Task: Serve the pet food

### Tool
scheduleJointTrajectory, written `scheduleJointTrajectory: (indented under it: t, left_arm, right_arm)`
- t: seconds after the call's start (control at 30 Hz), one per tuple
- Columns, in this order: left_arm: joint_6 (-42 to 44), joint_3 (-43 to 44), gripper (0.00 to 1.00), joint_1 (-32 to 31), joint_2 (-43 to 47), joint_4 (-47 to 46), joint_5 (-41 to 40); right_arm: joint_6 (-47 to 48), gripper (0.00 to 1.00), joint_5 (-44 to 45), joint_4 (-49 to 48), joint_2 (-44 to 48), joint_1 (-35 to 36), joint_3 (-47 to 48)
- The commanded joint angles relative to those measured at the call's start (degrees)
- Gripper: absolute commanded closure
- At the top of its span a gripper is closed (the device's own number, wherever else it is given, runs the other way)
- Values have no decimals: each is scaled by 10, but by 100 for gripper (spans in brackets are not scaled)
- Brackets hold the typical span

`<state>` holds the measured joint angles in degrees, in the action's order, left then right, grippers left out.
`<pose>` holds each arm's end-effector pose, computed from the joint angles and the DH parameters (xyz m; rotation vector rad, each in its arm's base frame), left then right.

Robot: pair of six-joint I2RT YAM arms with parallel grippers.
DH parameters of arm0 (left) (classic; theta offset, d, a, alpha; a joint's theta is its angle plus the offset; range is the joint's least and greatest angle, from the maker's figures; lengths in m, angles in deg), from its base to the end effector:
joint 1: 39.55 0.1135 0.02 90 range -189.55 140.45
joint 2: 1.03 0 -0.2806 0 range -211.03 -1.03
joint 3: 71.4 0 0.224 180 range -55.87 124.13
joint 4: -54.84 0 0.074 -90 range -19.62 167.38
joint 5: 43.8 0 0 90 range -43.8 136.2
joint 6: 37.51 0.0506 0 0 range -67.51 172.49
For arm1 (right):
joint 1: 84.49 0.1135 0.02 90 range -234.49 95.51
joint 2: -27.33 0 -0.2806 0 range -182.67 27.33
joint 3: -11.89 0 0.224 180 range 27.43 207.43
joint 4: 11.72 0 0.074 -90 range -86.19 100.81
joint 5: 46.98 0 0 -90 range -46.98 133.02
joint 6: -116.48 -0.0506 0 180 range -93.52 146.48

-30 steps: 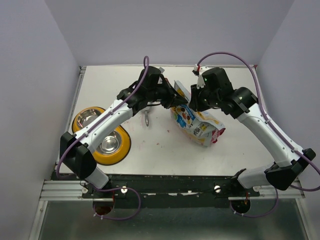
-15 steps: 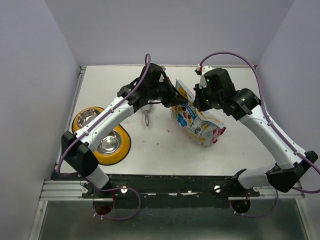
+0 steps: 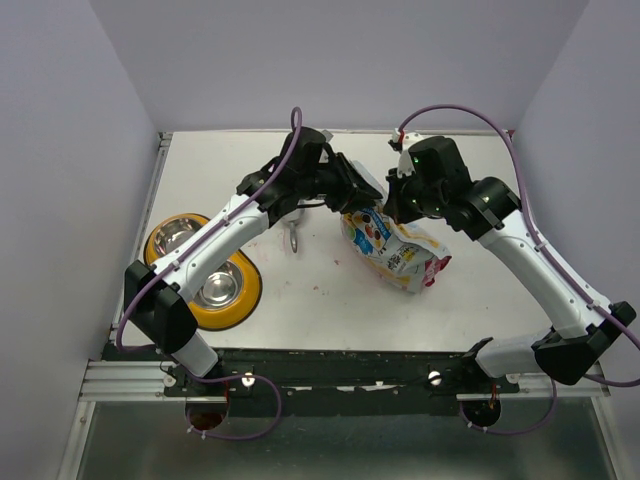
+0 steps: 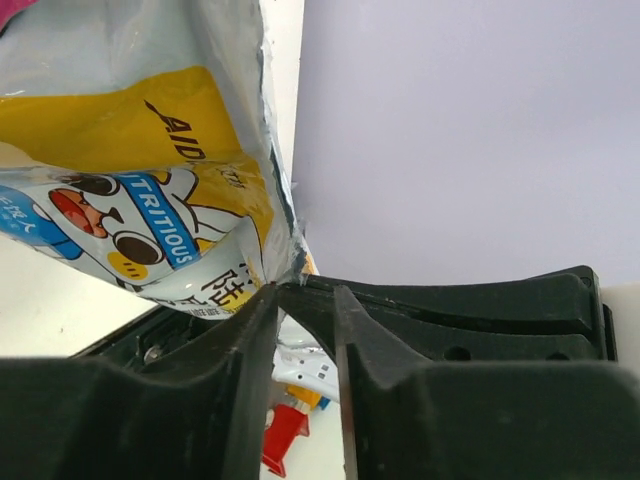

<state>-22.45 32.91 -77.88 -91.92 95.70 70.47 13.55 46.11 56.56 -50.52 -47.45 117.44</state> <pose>0.2608 -0.2327 0.3907 -0.4616 2.4056 -1.5196 0.2043 0.1507 0.4109 -0.4542 2.2641 0.3923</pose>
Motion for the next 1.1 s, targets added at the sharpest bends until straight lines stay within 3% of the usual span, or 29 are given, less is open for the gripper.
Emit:
scheduleJointTrajectory:
  t: [0.0,0.17,0.77,0.9,1.07]
  left_arm:
    - [-3,-2,69,5,0,-17,-8]
    - [7,-6,74,8,-1,1,-16]
    - [-9,-7,63,12,-15,-17,-12]
    - [-17,-13,71,11,-18,-20,-10]
    - [-22,-14,73,11,-22,-26,-10]
  right_arm:
    - [-6,99,-18,-5,3,-2,0]
    - [-5,99,-10,-3,2,-2,5]
    - [-11,99,-22,2,1,-2,16]
    - [-10,99,-24,6,-5,-2,26]
    - [-12,99,-27,7,-5,-2,30]
